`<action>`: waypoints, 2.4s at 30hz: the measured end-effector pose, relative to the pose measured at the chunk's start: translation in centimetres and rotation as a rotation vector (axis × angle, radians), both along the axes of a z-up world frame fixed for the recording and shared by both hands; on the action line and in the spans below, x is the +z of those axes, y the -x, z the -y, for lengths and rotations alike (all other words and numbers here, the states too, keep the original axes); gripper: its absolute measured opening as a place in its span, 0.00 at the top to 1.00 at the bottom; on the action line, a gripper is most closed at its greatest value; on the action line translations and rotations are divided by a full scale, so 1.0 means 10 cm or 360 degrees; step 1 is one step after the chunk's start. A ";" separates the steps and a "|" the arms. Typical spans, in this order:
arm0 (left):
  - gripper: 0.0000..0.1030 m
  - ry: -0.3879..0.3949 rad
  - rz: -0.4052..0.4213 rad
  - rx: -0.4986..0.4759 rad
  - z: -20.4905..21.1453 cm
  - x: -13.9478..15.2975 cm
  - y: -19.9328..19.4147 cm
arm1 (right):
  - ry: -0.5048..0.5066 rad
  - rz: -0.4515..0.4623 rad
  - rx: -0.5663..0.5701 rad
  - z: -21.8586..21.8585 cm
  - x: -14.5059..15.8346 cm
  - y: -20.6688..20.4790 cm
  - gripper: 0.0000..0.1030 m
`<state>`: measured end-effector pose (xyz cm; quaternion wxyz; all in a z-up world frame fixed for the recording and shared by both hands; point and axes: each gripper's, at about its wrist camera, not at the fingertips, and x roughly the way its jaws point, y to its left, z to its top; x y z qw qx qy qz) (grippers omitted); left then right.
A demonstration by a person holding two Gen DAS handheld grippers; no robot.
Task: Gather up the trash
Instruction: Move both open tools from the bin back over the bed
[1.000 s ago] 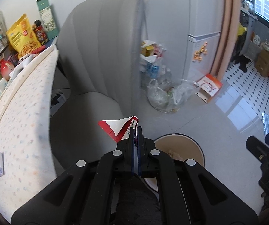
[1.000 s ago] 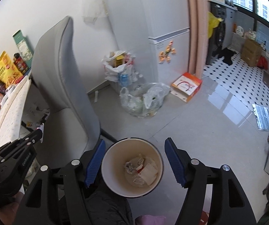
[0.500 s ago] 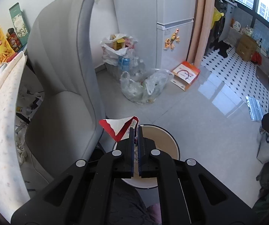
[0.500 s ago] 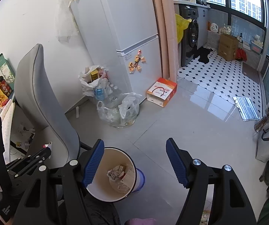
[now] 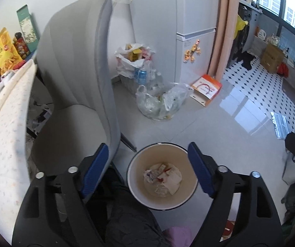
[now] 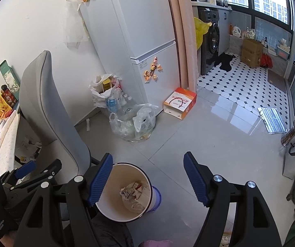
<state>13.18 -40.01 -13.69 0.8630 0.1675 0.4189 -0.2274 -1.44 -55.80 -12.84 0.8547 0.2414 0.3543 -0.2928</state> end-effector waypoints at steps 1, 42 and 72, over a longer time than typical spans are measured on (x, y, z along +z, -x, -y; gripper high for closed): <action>0.18 0.0000 0.0020 0.0018 -0.05 0.04 0.00 | 0.0004 0.0005 0.0004 -0.02 0.02 -0.01 0.29; 0.06 0.0323 0.0344 0.0901 -3.72 1.07 0.00 | 0.0268 0.0151 0.0866 -3.20 0.98 -0.96 0.07; 0.06 0.0350 0.0313 0.1296 -5.29 0.82 0.01 | 0.0316 0.0076 0.1302 -4.79 0.81 -1.44 0.13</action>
